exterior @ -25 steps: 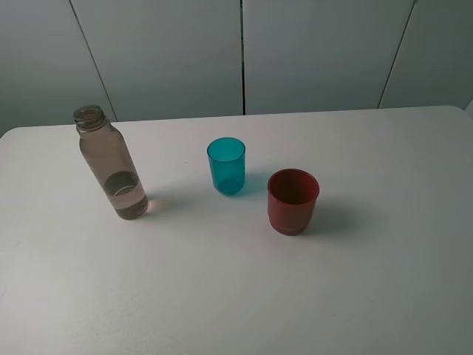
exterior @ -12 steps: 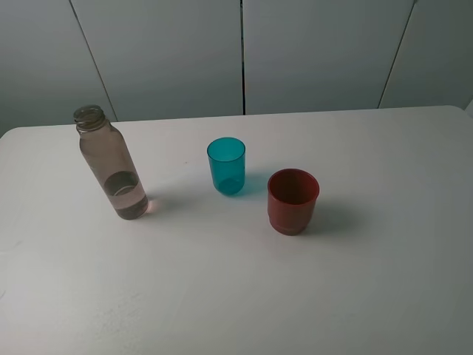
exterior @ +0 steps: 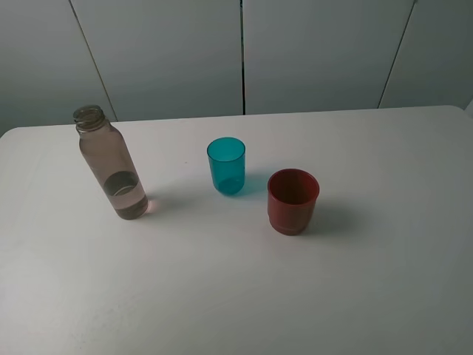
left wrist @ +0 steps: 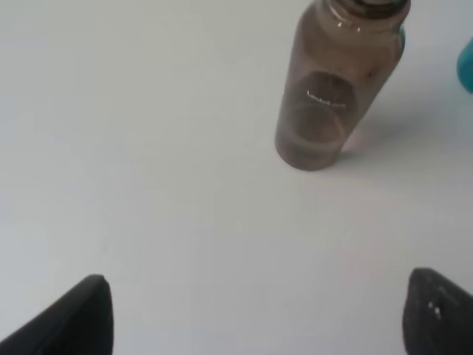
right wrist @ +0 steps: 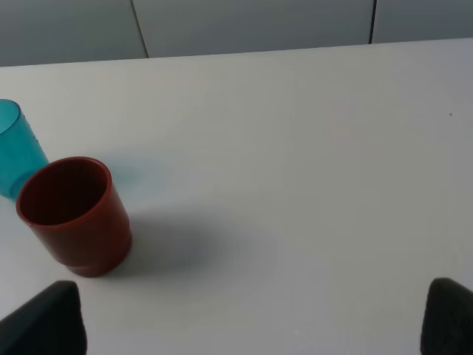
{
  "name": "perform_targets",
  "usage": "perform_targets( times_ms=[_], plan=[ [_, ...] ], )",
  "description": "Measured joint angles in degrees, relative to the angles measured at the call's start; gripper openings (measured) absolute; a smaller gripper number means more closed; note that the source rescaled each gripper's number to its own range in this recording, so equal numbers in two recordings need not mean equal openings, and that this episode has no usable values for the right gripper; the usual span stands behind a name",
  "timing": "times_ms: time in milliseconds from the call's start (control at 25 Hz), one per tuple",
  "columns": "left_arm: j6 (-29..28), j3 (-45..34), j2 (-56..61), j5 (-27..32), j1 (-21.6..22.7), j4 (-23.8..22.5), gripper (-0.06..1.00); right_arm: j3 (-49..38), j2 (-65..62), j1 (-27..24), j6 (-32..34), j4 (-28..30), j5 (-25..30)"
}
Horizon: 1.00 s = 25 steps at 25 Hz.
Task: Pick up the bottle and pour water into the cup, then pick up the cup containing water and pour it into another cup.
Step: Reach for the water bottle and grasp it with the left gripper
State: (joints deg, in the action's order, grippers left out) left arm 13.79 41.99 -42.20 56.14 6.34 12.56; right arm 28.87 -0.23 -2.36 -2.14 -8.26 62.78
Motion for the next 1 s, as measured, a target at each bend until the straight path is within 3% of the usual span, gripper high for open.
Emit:
perform_targets(
  times_ms=[160, 440, 520, 840, 1000],
  plan=[
    [2.82, -0.94, -5.29, -3.36, 0.0, 2.1, 1.0, 0.0, 0.0, 0.0, 0.0, 0.0, 0.0],
    [8.29, -11.92, -8.68, -16.78, -0.65, 4.2, 1.0, 0.0, 0.0, 0.0, 0.0, 0.0, 0.0],
    [8.83, -14.75, -8.68, -22.04, -2.25, 4.6, 1.0, 0.0, 0.0, 0.0, 0.0, 0.0, 0.0],
    [5.4, -24.11, -8.74, -42.9, -15.34, 5.61, 1.0, 0.0, 0.0, 0.0, 0.05, 0.0, 0.0],
    [4.53, -27.78, -8.83, -51.71, -16.18, 5.26, 1.0, 0.0, 0.0, 0.0, 0.05, 0.0, 0.0]
  ],
)
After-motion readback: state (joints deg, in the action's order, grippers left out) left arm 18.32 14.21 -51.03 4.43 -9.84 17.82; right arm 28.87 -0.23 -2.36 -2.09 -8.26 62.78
